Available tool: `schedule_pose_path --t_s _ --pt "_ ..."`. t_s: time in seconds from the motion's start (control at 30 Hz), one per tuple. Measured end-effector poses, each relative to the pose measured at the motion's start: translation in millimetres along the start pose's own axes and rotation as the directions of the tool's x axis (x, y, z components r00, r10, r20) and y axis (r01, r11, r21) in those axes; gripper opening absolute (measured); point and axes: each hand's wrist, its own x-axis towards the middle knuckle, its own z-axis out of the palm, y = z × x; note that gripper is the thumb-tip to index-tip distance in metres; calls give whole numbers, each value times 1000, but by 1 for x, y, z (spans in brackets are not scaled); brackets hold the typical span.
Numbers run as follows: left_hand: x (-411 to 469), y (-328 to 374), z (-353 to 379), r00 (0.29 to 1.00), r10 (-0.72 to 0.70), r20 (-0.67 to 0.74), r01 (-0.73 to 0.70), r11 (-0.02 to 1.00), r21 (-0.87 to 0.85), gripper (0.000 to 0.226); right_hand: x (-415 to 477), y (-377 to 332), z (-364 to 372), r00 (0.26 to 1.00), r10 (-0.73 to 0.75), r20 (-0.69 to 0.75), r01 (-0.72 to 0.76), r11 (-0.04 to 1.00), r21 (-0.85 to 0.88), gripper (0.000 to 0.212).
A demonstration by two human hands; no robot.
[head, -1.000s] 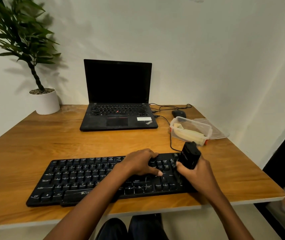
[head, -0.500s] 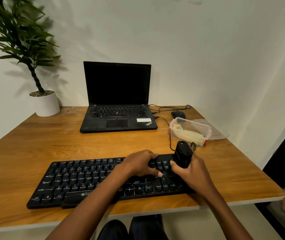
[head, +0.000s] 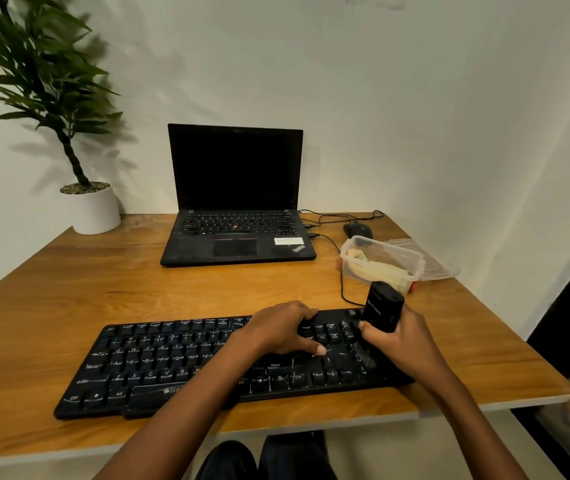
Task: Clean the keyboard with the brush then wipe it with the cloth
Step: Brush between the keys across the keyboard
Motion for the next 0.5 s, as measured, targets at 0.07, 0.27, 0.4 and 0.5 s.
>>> schedule_pose_path --t_s 0.07,0.27,0.4,0.5 --pt "0 0 0 1000 4 -1 -4 1000 3 80 0 -4 7 996 -62 -59 58 996 -70 24" --pt "1 0 0 1000 -1 0 1 1000 -12 80 5 -1 3 999 37 27 -38 999 38 22" --pt "1 1 1 1000 -3 -2 3 1000 -1 80 13 -10 12 996 -56 -65 52 996 -74 31" --pt "2 0 1 1000 -4 -4 4 1000 4 81 10 -6 14 999 -39 -1 39 998 -41 29"
